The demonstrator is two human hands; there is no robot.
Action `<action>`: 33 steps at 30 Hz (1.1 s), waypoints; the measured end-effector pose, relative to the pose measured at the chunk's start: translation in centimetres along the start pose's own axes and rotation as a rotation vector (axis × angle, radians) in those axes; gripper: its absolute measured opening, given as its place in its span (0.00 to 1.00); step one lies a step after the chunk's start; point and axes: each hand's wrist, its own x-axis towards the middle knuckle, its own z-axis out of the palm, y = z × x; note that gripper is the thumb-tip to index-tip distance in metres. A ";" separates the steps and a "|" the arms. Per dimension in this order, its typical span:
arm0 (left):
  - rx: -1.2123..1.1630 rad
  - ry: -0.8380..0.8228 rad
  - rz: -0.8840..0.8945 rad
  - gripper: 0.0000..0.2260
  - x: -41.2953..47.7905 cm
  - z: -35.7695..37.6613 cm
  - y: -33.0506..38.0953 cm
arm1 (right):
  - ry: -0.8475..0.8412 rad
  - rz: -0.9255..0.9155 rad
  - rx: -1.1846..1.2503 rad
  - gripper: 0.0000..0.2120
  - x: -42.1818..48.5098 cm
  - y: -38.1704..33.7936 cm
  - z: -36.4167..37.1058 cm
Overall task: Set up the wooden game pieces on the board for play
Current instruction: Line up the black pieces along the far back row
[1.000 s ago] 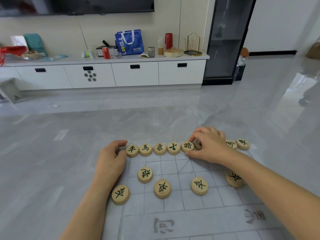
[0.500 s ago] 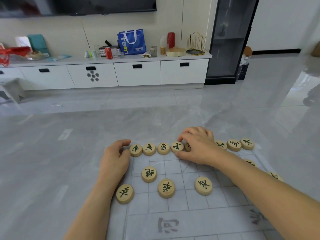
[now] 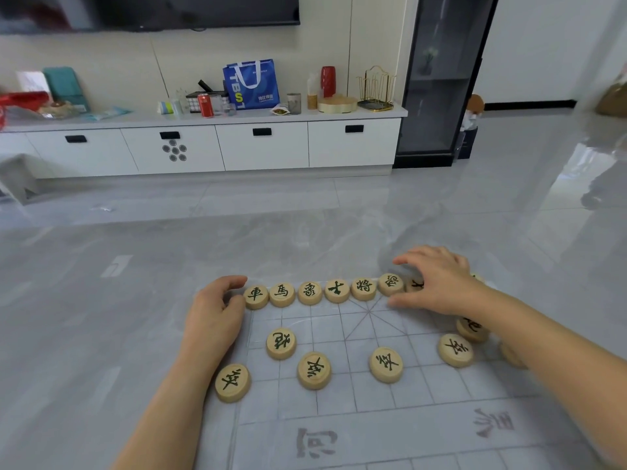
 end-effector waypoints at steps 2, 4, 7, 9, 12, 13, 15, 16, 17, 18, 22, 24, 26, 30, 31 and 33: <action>-0.014 -0.016 -0.009 0.17 0.1 0.0 -0.1 | -0.007 -0.015 -0.015 0.34 -0.3 0.6 0.1; -0.005 -0.024 -0.020 0.20 0.1 0.0 0.0 | -0.001 -0.030 -0.019 0.32 -0.4 0.6 0.3; 0.005 -0.022 -0.031 0.22 0.0 0.0 0.2 | 0.019 -0.056 -0.025 0.29 -0.1 0.1 0.6; 0.013 -0.021 -0.028 0.23 -0.1 0.0 0.3 | 0.034 -0.085 -0.017 0.24 0.1 -0.1 0.8; 0.018 -0.018 -0.020 0.21 -0.1 0.0 0.2 | 0.049 -0.114 -0.018 0.20 0.3 -0.2 0.8; 0.018 -0.013 -0.020 0.18 0.0 0.1 0.2 | 0.048 -0.124 -0.029 0.22 0.2 -0.2 0.7; 0.025 -0.009 -0.020 0.15 0.1 0.2 0.1 | 0.033 -0.146 -0.045 0.26 0.0 -0.1 0.6; 0.027 -0.010 -0.019 0.15 0.1 0.1 0.1 | 0.028 -0.156 -0.045 0.25 -0.1 0.0 0.6; 0.023 -0.011 -0.020 0.15 0.0 0.1 0.2 | 0.027 -0.162 -0.040 0.24 -0.1 0.0 0.7; 0.017 -0.012 -0.014 0.17 0.0 0.1 0.2 | 0.036 -0.166 -0.037 0.21 -0.1 0.1 0.7; 0.001 -0.013 -0.017 0.23 -0.1 0.0 0.3 | 0.069 -0.162 -0.090 0.25 -0.1 0.1 0.7; 0.007 -0.014 -0.022 0.23 -0.1 0.0 0.3 | 0.065 -0.189 -0.099 0.30 -0.2 0.3 0.7; 0.014 -0.010 -0.020 0.21 -0.1 0.1 0.3 | 0.058 -0.217 -0.071 0.26 -0.3 0.3 0.7; 0.004 -0.013 -0.024 0.18 0.1 0.2 0.0 | 0.102 -0.201 -0.086 0.17 -0.1 0.2 0.7; 0.001 -0.012 -0.028 0.19 0.1 0.2 0.0 | 0.110 -0.197 -0.105 0.20 -0.1 0.3 0.6; -0.002 -0.010 -0.028 0.16 0.1 0.2 -0.1 | 0.106 -0.217 -0.133 0.26 -0.1 0.3 0.5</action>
